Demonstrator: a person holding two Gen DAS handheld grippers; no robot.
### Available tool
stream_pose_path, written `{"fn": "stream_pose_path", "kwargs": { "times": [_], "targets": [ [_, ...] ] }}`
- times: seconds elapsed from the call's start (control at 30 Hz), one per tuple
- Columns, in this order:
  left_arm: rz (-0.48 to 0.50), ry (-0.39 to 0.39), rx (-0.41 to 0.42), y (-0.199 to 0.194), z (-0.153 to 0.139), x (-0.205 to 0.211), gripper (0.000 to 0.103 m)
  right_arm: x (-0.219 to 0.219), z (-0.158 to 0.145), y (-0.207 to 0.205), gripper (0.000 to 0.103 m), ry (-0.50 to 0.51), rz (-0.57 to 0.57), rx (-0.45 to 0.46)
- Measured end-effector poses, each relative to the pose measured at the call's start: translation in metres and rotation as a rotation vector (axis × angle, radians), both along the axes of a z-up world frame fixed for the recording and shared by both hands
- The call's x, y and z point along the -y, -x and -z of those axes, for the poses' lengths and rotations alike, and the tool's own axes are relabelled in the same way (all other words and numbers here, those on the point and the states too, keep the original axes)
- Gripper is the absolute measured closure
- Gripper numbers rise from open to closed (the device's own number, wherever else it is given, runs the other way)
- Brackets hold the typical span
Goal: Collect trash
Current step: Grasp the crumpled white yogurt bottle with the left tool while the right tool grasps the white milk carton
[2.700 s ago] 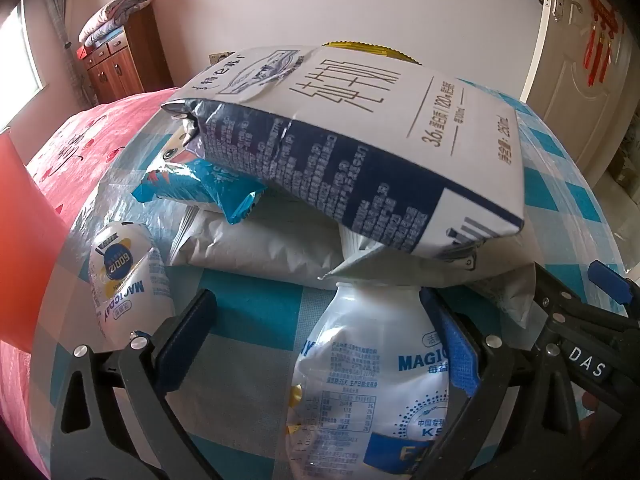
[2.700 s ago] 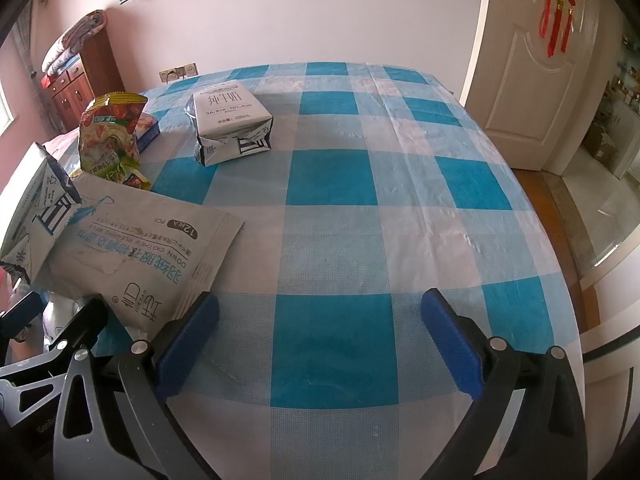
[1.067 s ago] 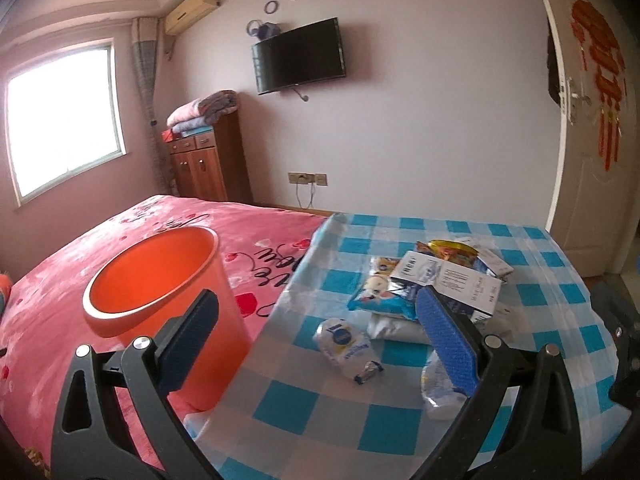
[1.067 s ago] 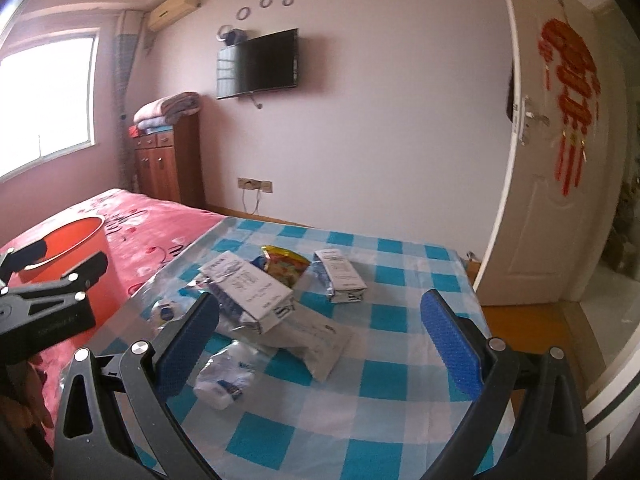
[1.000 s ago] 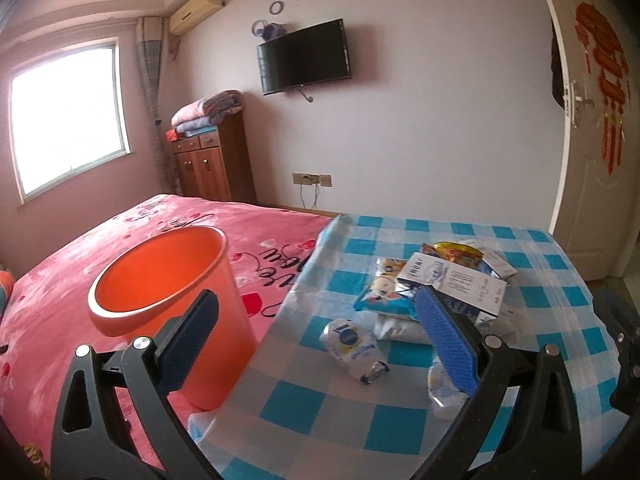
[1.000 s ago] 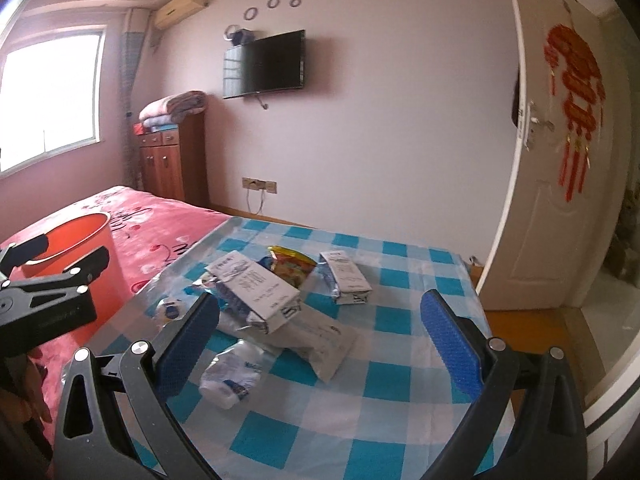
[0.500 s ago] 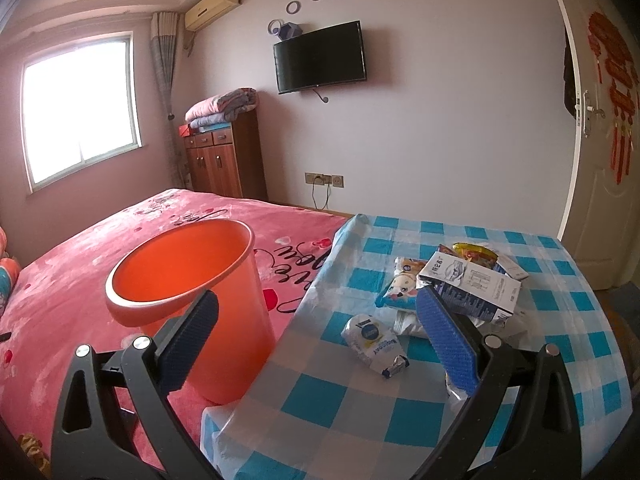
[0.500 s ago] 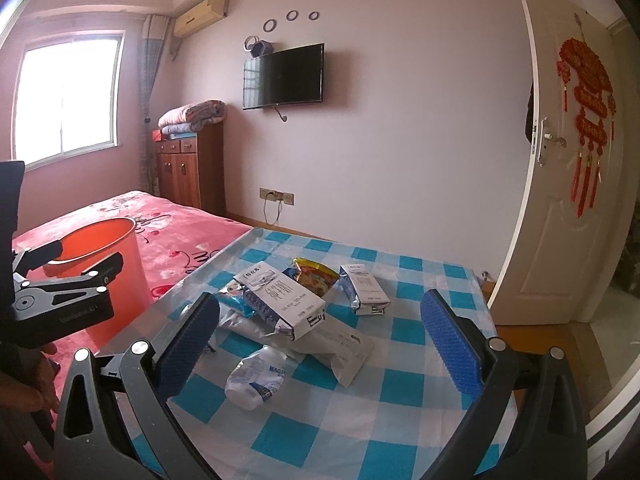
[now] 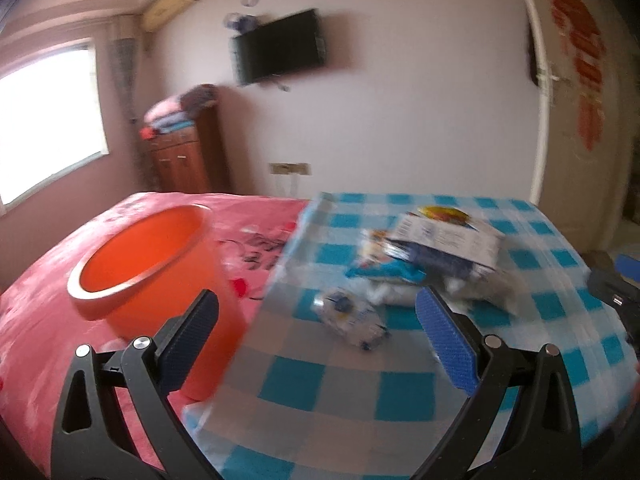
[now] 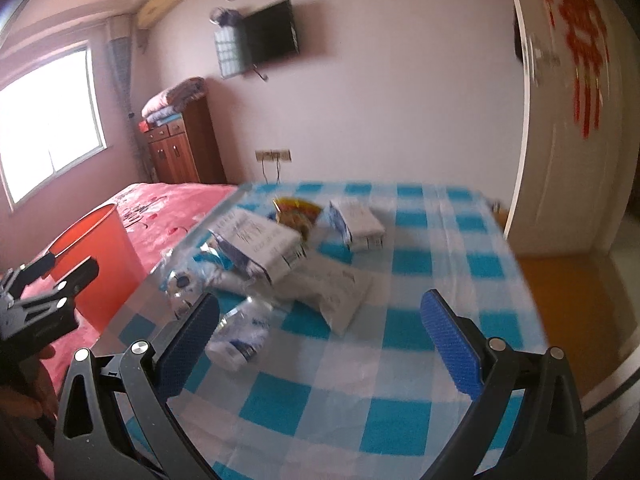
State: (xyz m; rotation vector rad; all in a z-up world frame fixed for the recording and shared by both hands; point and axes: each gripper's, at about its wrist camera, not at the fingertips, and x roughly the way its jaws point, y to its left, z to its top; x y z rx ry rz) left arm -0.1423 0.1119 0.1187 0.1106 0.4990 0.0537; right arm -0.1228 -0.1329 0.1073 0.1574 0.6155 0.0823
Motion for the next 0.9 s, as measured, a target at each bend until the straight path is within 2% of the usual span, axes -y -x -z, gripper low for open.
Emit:
{"fn": "stream_pose_path", "kwargs": {
  "times": [0.2, 0.37, 0.6, 0.67, 0.7, 0.73, 0.8, 0.87, 0.9],
  "targets": [
    [0.185, -0.022, -0.077, -0.011, 0.022, 0.032, 0.004, 0.023, 0.034, -0.022, 0.004, -0.098, 0.009, -0.134],
    [0.277, 0.020, -0.193, -0.029, 0.047, 0.054, 0.004, 0.040, 0.054, -0.038, 0.004, -0.188, -0.008, -0.190],
    [0.287, 0.081, -0.336, -0.069, 0.084, 0.079, 0.004, 0.053, 0.060, -0.057, 0.007, -0.241, -0.058, -0.205],
    [0.279, 0.084, -0.361, -0.076, 0.091, 0.083, 0.004, 0.051, 0.055, -0.062, 0.010, -0.235, -0.084, -0.192],
    [0.273, 0.081, -0.375, -0.080, 0.096, 0.085, 0.004, 0.050, 0.053, -0.064, 0.018, -0.233, -0.093, -0.189],
    [0.268, 0.077, -0.380, -0.082, 0.098, 0.087, 0.004, 0.049, 0.050, -0.068, 0.020, -0.230, -0.105, -0.186],
    [0.255, 0.066, -0.393, -0.086, 0.104, 0.089, 0.005, 0.044, 0.045, -0.077, 0.020, -0.224, -0.127, -0.179],
    [0.248, 0.056, -0.399, -0.089, 0.108, 0.091, 0.009, 0.038, 0.040, -0.085, 0.020, -0.223, -0.163, -0.171],
    [0.247, 0.051, -0.406, -0.090, 0.110, 0.092, 0.016, 0.035, 0.038, -0.089, 0.020, -0.219, -0.177, -0.169]
  ]
}}
